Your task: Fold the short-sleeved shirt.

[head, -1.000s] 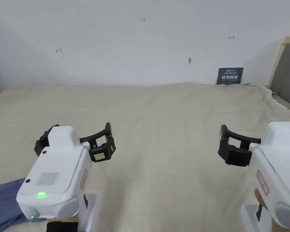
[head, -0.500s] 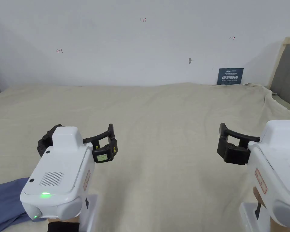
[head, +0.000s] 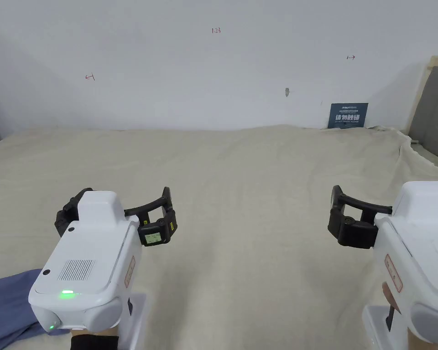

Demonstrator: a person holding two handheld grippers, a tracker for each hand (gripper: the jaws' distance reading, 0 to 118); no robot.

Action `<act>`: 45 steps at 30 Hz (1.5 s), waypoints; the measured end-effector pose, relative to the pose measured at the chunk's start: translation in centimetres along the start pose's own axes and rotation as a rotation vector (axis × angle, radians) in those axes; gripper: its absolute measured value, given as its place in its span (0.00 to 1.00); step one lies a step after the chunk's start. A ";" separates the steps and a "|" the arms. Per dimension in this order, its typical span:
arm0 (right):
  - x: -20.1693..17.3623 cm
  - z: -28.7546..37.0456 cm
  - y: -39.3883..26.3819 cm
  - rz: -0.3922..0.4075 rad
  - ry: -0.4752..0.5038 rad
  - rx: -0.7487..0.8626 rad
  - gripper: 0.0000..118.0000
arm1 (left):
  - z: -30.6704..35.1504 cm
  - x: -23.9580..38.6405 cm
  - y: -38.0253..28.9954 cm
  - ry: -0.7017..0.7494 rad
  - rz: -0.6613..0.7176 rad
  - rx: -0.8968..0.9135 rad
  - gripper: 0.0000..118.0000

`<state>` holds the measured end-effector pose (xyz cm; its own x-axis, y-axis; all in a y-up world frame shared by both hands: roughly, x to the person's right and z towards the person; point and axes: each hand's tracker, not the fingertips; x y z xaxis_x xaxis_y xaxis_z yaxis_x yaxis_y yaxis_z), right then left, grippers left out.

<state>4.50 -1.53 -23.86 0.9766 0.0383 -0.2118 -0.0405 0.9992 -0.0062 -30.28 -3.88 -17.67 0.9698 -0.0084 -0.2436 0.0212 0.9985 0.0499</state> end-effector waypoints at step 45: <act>0.0 0.3 0.4 0.007 -0.009 0.017 1.00 | 0.1 0.1 0.2 -0.011 -0.001 0.003 1.00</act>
<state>4.50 -1.12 -23.60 0.9781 0.0451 -0.2030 -0.0436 0.9990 0.0118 -30.13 -3.65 -17.60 0.9724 -0.0105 -0.2333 0.0233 0.9984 0.0523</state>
